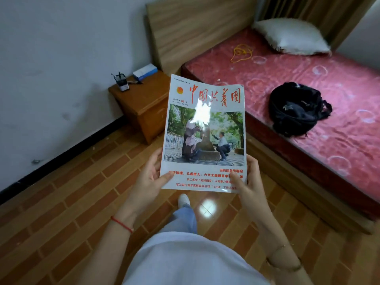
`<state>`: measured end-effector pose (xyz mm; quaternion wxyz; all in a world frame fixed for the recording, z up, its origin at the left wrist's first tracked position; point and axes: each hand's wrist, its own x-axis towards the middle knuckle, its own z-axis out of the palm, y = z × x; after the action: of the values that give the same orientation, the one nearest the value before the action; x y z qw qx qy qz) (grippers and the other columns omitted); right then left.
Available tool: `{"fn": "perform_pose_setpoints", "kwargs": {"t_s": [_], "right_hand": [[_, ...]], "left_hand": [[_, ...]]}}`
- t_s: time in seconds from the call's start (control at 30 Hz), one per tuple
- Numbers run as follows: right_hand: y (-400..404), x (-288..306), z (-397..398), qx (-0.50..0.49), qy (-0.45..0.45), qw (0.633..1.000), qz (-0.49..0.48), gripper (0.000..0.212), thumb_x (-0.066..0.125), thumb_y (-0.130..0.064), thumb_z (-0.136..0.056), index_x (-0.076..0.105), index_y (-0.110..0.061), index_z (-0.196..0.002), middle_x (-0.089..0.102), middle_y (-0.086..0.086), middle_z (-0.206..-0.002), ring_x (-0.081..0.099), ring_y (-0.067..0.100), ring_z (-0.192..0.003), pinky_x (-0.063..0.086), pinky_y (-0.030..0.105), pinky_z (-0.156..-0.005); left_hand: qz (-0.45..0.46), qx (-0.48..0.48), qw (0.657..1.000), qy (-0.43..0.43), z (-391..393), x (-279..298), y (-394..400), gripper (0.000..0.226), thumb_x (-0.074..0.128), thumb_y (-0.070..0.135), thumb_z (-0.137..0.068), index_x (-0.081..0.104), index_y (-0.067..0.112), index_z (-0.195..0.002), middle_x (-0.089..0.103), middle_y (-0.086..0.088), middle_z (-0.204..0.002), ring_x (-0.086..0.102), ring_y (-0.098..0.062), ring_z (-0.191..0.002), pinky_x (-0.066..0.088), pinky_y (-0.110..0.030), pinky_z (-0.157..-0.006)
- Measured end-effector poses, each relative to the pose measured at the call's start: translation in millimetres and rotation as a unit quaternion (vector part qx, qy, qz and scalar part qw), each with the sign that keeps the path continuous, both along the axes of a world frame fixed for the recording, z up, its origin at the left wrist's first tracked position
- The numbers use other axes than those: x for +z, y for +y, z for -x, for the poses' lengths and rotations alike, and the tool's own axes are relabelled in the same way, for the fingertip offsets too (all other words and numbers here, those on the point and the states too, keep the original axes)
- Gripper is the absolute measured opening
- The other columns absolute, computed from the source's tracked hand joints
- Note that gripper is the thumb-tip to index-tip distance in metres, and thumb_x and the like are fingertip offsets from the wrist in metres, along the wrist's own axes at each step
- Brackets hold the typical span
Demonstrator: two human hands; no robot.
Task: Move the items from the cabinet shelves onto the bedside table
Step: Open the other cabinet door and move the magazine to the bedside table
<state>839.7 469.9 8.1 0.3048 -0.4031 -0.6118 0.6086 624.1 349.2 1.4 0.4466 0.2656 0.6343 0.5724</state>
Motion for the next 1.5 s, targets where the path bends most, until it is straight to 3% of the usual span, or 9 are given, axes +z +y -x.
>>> {"fn": "perform_pose_setpoints", "kwargs": {"t_s": [0.33, 0.47, 0.67, 0.83, 1.07, 1.23, 1.3, 1.5], "right_hand": [[172.5, 13.4, 152.0, 0.052, 0.010, 0.999, -0.014, 0.041, 0.053, -0.007, -0.095, 0.035, -0.013, -0.131, 0.067, 0.007, -0.109, 0.070, 0.019, -0.091, 0.058, 0.030, -0.067], [222.2, 10.1, 198.7, 0.061, 0.009, 0.998, 0.001, 0.041, 0.051, -0.004, -0.095, 0.034, -0.011, -0.131, 0.067, 0.009, -0.108, 0.071, 0.021, -0.090, 0.059, 0.031, -0.065], [295.9, -5.8, 266.7, 0.087, 0.013, 0.996, 0.021, 0.038, 0.050, -0.001, -0.095, 0.036, -0.011, -0.129, 0.067, 0.009, -0.107, 0.070, 0.020, -0.090, 0.058, 0.028, -0.067], [376.3, -19.0, 327.0, 0.113, 0.018, 0.992, 0.047, 0.035, 0.048, 0.004, -0.094, 0.037, -0.008, -0.125, 0.068, 0.003, -0.100, 0.071, 0.010, -0.082, 0.056, 0.021, -0.063], [530.1, -42.2, 432.5, 0.186, -0.045, 0.981, 0.016, 0.039, 0.052, 0.000, -0.094, 0.037, -0.009, -0.129, 0.068, 0.012, -0.105, 0.071, 0.019, -0.084, 0.058, 0.027, -0.065], [622.0, -66.6, 506.0, 0.231, -0.103, 0.967, 0.015, 0.038, 0.053, 0.000, -0.094, 0.039, -0.013, -0.126, 0.067, 0.012, -0.106, 0.071, 0.020, -0.086, 0.059, 0.029, -0.070], [647.2, -78.4, 531.2, 0.246, -0.126, 0.961, 0.024, 0.038, 0.053, 0.001, -0.093, 0.039, -0.014, -0.125, 0.067, 0.011, -0.104, 0.071, 0.016, -0.084, 0.059, 0.029, -0.068], [696.7, -116.7, 592.7, 0.262, -0.196, 0.944, 0.049, 0.037, 0.054, 0.001, -0.092, 0.040, -0.017, -0.122, 0.066, 0.006, -0.104, 0.069, 0.011, -0.083, 0.057, 0.024, -0.064]], "left_hand": [[-0.005, 0.045, 0.999, 0.019, 139.2, 12.1, 145.0, 0.067, 0.059, -0.003, -0.092, 0.037, 0.040, -0.139, 0.070, 0.012, -0.118, 0.067, -0.008, -0.109, 0.058, -0.027, -0.079], [0.002, 0.062, 0.998, 0.009, 178.0, 11.8, 187.4, 0.067, 0.058, -0.005, -0.092, 0.036, 0.035, -0.140, 0.070, 0.007, -0.117, 0.067, -0.010, -0.109, 0.058, -0.026, -0.078], [0.028, 0.101, 0.994, -0.007, 234.5, -7.1, 251.9, 0.069, 0.057, -0.006, -0.091, 0.034, 0.033, -0.143, 0.072, 0.015, -0.109, 0.068, -0.006, -0.105, 0.058, -0.024, -0.074], [0.043, 0.138, 0.989, -0.013, 281.7, -27.2, 320.7, 0.071, 0.059, -0.003, -0.091, 0.031, 0.034, -0.145, 0.068, 0.007, -0.120, 0.067, -0.013, -0.109, 0.060, -0.032, -0.080], [0.064, 0.203, 0.977, -0.022, 358.3, -49.6, 449.3, 0.068, 0.060, 0.001, -0.092, 0.032, 0.033, -0.145, 0.064, 0.011, -0.121, 0.067, -0.013, -0.106, 0.060, -0.029, -0.078], [0.118, 0.252, 0.960, -0.038, 409.5, -73.7, 526.2, 0.076, 0.063, 0.006, -0.091, 0.025, 0.026, -0.152, 0.058, -0.005, -0.135, 0.063, -0.020, -0.115, 0.059, -0.039, -0.086], [0.134, 0.267, 0.953, -0.053, 426.2, -85.0, 549.4, 0.076, 0.064, 0.005, -0.090, 0.024, 0.024, -0.152, 0.057, -0.007, -0.138, 0.062, -0.019, -0.116, 0.060, -0.035, -0.084], [0.182, 0.289, 0.936, -0.084, 467.6, -124.2, 597.9, 0.075, 0.066, 0.009, -0.090, 0.026, 0.021, -0.152, 0.058, -0.007, -0.135, 0.062, -0.003, -0.096, 0.059, -0.020, -0.069]]}}
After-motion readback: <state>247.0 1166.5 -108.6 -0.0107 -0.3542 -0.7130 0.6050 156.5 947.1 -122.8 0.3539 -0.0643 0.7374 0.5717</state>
